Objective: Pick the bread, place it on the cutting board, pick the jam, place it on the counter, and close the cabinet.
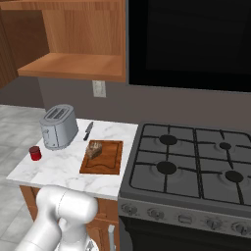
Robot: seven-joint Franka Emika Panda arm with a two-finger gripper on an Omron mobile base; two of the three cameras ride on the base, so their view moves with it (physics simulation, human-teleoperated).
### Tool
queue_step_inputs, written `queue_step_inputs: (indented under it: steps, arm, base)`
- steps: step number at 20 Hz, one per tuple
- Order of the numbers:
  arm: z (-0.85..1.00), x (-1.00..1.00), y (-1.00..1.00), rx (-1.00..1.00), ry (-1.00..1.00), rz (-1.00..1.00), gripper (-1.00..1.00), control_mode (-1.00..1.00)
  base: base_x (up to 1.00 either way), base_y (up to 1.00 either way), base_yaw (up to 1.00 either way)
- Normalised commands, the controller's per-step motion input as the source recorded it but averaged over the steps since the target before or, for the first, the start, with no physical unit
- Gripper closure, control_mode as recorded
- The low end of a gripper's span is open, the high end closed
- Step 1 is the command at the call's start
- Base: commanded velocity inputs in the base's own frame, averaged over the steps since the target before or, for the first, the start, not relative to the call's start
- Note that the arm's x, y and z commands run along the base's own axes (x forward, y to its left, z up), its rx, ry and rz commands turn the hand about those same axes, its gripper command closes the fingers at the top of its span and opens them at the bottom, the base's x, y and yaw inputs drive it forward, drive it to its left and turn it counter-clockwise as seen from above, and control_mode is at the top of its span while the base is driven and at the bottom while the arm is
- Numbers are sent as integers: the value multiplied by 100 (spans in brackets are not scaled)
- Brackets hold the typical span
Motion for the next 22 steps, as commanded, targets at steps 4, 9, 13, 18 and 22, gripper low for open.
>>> queue_step_inputs:
  steps: [4,9,13,18,22]
  arm:
    - [0,16,4,0,0,-4,-100,-100]
    - [0,16,7,0,0,-4,-100,-100]
    - [0,12,10,0,0,-3,-100,-100]
    - [0,13,7,0,0,-3,-100,-100]
    - [0,13,6,0,0,-3,-100,-100]
  base:
    - [0,0,0]
    - [0,0,0]
    - [0,0,0]
    - [0,0,0]
    - [0,0,0]
